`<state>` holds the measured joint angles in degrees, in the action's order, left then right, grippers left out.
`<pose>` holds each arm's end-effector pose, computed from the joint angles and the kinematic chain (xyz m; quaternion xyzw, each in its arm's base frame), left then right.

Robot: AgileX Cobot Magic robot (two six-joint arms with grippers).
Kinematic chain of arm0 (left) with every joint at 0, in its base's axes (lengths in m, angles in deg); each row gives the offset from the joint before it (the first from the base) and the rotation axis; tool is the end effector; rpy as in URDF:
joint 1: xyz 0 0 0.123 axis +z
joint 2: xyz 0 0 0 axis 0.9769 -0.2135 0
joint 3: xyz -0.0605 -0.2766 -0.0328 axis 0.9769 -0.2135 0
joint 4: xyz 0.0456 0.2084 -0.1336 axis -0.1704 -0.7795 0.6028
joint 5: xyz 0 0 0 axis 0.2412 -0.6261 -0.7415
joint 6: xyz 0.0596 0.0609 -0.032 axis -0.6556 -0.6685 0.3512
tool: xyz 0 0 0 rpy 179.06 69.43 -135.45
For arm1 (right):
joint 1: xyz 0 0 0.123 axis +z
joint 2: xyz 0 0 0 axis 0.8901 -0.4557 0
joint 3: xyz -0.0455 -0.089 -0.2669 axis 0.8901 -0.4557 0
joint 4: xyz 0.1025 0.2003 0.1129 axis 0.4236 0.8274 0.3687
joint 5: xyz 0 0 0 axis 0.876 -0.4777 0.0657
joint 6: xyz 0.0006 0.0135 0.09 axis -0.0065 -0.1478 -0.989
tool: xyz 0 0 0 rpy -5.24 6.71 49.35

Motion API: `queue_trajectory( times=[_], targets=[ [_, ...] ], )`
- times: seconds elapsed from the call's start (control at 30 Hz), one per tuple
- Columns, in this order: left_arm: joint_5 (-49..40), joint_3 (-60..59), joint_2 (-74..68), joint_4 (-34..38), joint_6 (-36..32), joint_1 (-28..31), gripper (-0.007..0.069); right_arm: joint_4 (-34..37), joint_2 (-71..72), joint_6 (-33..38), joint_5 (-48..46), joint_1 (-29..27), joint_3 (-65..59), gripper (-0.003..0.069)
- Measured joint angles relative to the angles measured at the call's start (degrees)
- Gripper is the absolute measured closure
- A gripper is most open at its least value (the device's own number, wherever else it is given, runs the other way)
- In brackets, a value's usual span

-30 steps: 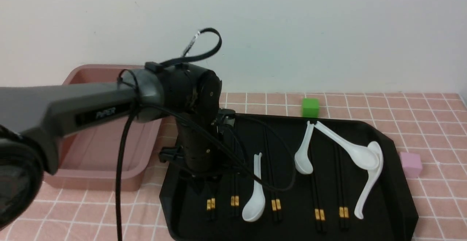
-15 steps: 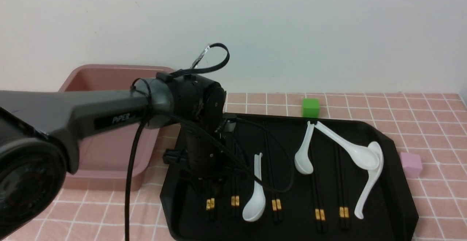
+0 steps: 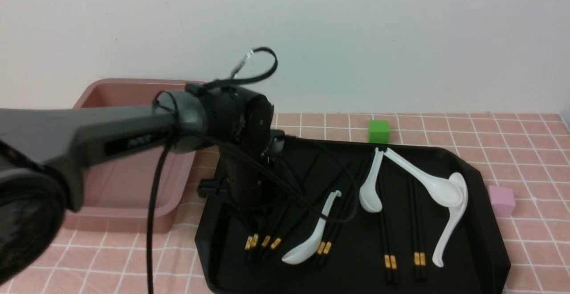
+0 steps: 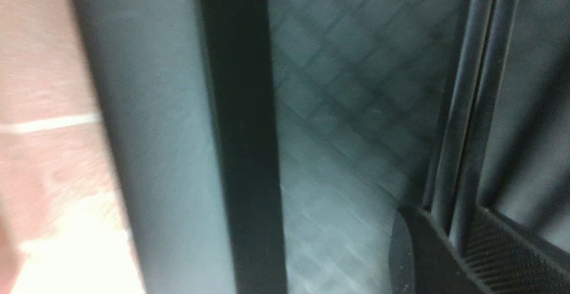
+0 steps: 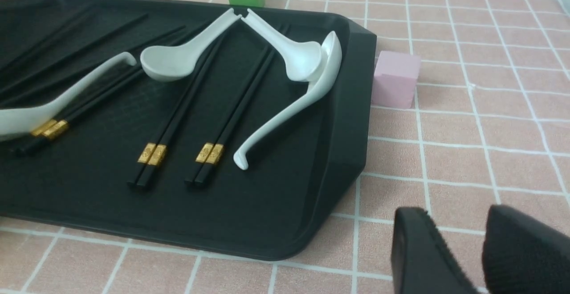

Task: On pink tablecloth take chopsticks from black tray and put them in box.
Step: 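Reach over to the black tray and grasp a pair of chopsticks with the left gripper, then place the chopsticks into the pink bin with the left gripper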

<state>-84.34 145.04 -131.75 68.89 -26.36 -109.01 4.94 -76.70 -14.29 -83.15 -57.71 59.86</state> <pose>0.3624 -0.2215 0.1869 0.0467 0.9912 -0.0630 0.1070 0.0518 0.0052 0.1741 -0.0127 0.8072 0.0476 0.5882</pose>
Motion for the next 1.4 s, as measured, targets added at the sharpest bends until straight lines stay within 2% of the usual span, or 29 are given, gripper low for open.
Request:
queue_trajectory(
  times=[0.17, 0.27, 0.37, 0.43, 0.6, 0.8, 0.93, 1.1, 1.17, 1.27, 1.33, 1.4],
  targets=[
    [0.2, 0.0, 9.9, -0.6, -0.2, 0.0, 0.0503, 0.0, 0.0, 0.0, 0.0, 0.0, 0.0, 0.0419],
    [0.3, 0.0, 16.4, -3.9, -0.4, 0.7, 0.0503, 0.0, 0.0, 0.0, 0.0, 0.0, 0.0, 0.0419],
    [-0.7, 0.0, 18.9, -6.5, -1.0, 4.1, 0.0503, 0.0, 0.0, 0.0, 0.0, 0.0, 0.0, 0.0419],
    [-2.4, 0.0, 18.9, -7.6, -1.9, 9.6, 0.0503, 0.0, 0.0, 0.0, 0.0, 0.0, 0.0, 0.0419],
    [-4.2, 0.0, 16.2, -8.9, -3.7, 18.3, 0.0503, 0.0, 0.0, 0.0, 0.0, 0.0, 0.0, 0.0419],
    [-3.5, -0.1, 11.6, -8.9, -4.6, 22.1, 0.0503, 0.0, 0.0, 0.0, 0.0, 0.0, 0.0, 0.0419],
    [-3.1, -0.1, 10.3, -9.3, -5.2, 22.4, 0.0501, 0.0, 0.0, 0.0, 0.0, 0.0, 0.0, 0.0419],
    [-3.8, -0.1, 10.3, -9.4, -5.7, 22.5, 0.0419, 0.0, 0.0, 0.0, 0.0, 0.0, 0.0, 0.0419],
    [-4.7, -0.1, 10.6, -9.5, -5.7, 22.5, 0.0329, 0.0, 0.0, 0.0, 0.0, 0.0, 0.0, 0.0419],
    [-5.9, -0.1, 12.8, -9.0, -5.7, 22.5, 0.0233, 0.0, 0.0, 0.0, 0.0, 0.0, 0.0, 0.0419],
    [-6.8, -0.1, 16.0, -8.1, -5.7, 22.5, 0.0202, 0.0, 0.0, 0.0, 0.0, 0.0, 0.0, 0.0419],
    [-7.4, -0.1, 20.4, -6.2, -5.9, 22.5, 0.0203, 0.0, 0.0, 0.0, 0.0, 0.0, 0.0, 0.0419]
  ],
)
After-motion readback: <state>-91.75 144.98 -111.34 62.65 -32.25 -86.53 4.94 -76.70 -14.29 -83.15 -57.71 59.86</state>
